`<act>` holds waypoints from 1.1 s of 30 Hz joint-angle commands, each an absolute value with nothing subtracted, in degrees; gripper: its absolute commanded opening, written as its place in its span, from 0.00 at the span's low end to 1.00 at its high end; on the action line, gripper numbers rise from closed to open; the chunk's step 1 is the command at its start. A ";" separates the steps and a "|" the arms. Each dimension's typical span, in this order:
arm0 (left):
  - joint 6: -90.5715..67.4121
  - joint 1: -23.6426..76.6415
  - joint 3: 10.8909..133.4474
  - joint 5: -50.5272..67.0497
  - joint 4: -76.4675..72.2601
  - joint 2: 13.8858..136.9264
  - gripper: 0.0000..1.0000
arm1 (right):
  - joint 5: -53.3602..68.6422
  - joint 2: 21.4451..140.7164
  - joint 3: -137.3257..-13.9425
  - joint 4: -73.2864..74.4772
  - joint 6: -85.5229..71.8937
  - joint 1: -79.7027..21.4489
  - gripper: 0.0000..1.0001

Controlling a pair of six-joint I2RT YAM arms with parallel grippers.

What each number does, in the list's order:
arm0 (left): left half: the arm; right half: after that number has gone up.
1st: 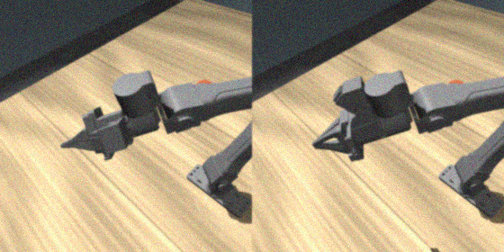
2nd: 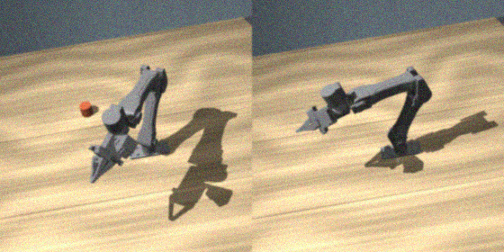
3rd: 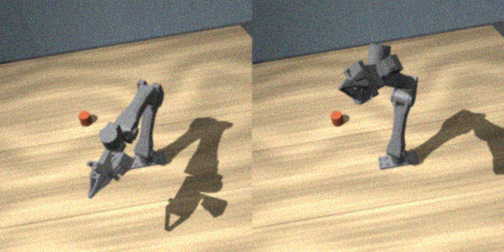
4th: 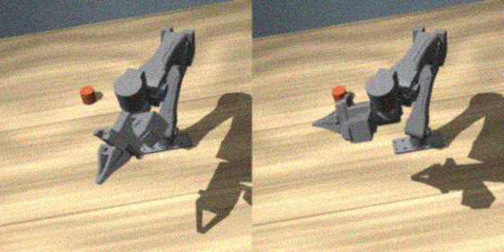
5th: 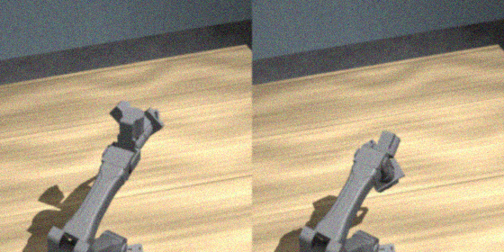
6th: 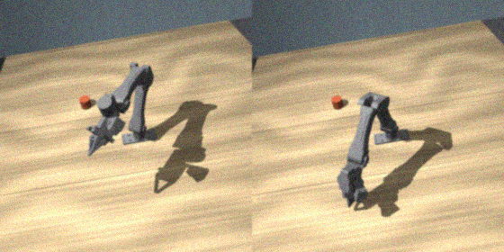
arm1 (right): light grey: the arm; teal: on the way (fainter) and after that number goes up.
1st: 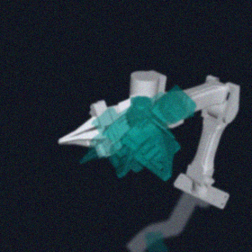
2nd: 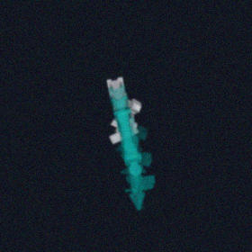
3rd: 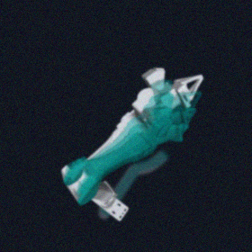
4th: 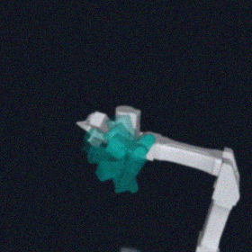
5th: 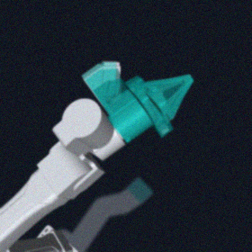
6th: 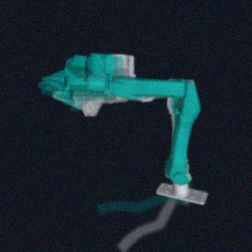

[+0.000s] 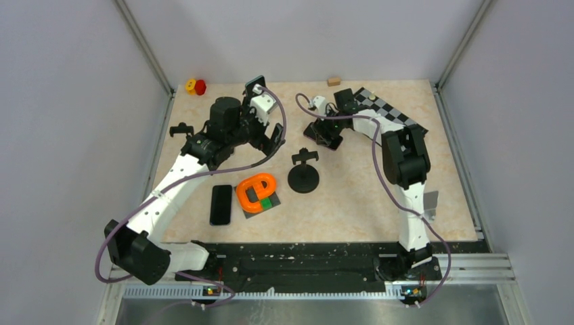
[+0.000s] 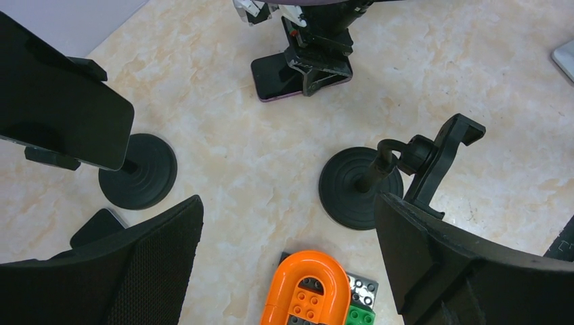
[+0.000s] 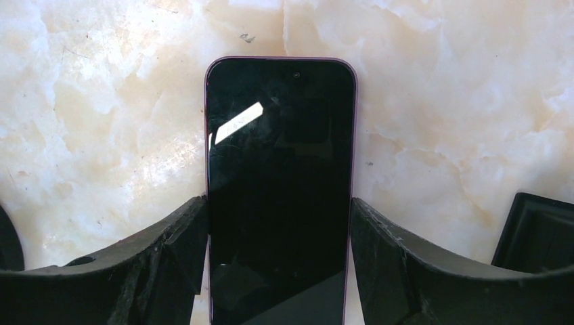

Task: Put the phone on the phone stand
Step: Pick up the phone at the center of the board.

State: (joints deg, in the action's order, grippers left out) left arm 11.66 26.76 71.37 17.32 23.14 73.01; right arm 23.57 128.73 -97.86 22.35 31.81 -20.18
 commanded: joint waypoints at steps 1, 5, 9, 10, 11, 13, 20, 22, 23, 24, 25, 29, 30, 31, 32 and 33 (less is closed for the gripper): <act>10.02 26.66 72.73 14.64 19.61 72.62 0.99 | 21.15 126.36 -95.87 27.69 33.15 -19.95 0.47; 8.70 26.59 72.48 13.42 18.56 72.83 0.99 | 22.44 122.41 -94.34 25.70 31.54 -18.82 0.36; 7.54 26.56 73.01 12.33 17.86 73.64 0.99 | 24.20 118.46 -92.15 23.54 29.85 -17.91 0.30; 7.26 26.49 73.55 12.11 17.89 73.96 0.99 | 24.59 117.41 -91.36 22.95 29.43 -17.69 0.29; 6.83 26.43 73.97 11.98 17.92 74.38 0.99 | 24.96 116.56 -90.53 22.15 29.06 -17.44 0.28; 5.81 26.02 75.06 12.30 18.20 75.32 0.99 | 25.43 114.72 -88.77 20.54 28.24 -17.19 0.27; -2.35 22.17 80.65 19.98 20.20 80.91 0.99 | 26.85 108.26 -83.99 17.57 26.17 -16.05 0.24; -3.20 22.10 81.87 21.15 20.31 82.30 0.99 | 27.38 106.24 -83.05 17.51 25.83 -16.02 0.23; -3.78 22.08 82.49 21.72 20.23 82.87 0.99 | 27.65 105.11 -82.61 17.45 25.55 -16.06 0.23; -4.38 22.11 83.14 22.42 20.18 83.52 0.99 | 28.04 103.92 -82.14 17.25 25.24 -16.05 0.23; -5.24 22.14 83.79 23.28 20.07 84.19 0.99 | 28.57 102.54 -81.58 17.00 24.84 -16.00 0.23; -8.73 22.09 87.40 26.11 19.84 87.17 0.99 | 30.09 97.11 -79.88 15.72 23.08 -16.00 0.23; -9.35 22.11 88.16 27.29 19.54 87.87 0.99 | 30.54 95.61 -79.33 15.16 22.57 -16.02 0.23; -10.44 22.19 88.86 27.81 19.19 88.80 0.99 | 31.02 94.24 -78.77 14.32 21.99 -16.03 0.23; -12.08 22.13 89.58 28.13 18.87 89.53 0.99 | 31.42 92.72 -78.24 13.68 21.43 -16.04 0.23; -13.65 22.18 90.28 28.50 18.48 90.35 0.98 | 31.80 91.26 -77.74 13.06 20.88 -16.07 0.23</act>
State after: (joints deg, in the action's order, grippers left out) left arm -7.27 22.00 86.00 24.51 21.41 88.18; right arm 27.92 99.53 -78.32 19.14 23.81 -16.32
